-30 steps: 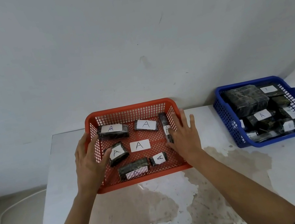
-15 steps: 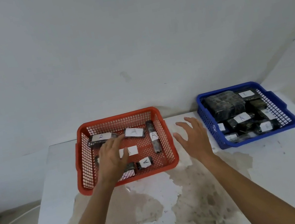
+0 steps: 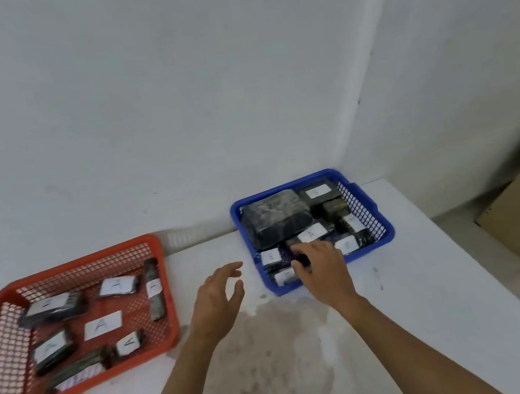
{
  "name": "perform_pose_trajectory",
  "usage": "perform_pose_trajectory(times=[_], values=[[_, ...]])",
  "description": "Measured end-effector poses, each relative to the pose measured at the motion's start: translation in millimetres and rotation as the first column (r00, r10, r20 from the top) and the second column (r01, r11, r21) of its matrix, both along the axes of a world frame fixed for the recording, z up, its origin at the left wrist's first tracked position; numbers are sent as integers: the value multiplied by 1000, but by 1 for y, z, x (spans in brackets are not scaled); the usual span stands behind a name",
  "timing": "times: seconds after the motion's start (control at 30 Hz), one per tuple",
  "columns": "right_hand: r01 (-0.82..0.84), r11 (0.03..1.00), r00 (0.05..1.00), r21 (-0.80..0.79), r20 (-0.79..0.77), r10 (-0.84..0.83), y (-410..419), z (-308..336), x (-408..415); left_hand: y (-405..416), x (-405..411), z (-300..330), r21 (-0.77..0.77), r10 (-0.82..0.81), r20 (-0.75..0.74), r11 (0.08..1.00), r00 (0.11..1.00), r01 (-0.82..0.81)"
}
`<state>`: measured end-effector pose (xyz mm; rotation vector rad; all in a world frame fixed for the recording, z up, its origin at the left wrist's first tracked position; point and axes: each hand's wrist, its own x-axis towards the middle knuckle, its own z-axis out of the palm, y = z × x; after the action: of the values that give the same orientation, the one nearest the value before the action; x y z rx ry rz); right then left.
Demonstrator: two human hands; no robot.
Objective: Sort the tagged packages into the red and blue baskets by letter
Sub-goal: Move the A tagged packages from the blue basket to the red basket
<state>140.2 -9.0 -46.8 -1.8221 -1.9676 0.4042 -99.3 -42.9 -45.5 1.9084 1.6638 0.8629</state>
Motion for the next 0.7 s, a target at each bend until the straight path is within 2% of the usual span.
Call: perform_pose_trajectory(times=[0.1,0.37,0.47,0.6,0.7], values=[[-22,1000,1000,8,5,22,18,-2,35,12,37,-3,7,36,34,999,999,-36],[-33,999,999,5,-29,34,65,-8,87,54,82,-11,-118,153,86,983,984,-143],[-21,999,1000,-35,18,22,83,-15,95,64,88,-18,-156,211,52,967,976,-200],[29,993,987,-115,159,-11,103,-29,102,65,98,-32,-137,238,5,962,971,-235],[112,987,974,-115,212,-85,112,-37,102,67,101,-43,-134,268,59,957,962,-259]])
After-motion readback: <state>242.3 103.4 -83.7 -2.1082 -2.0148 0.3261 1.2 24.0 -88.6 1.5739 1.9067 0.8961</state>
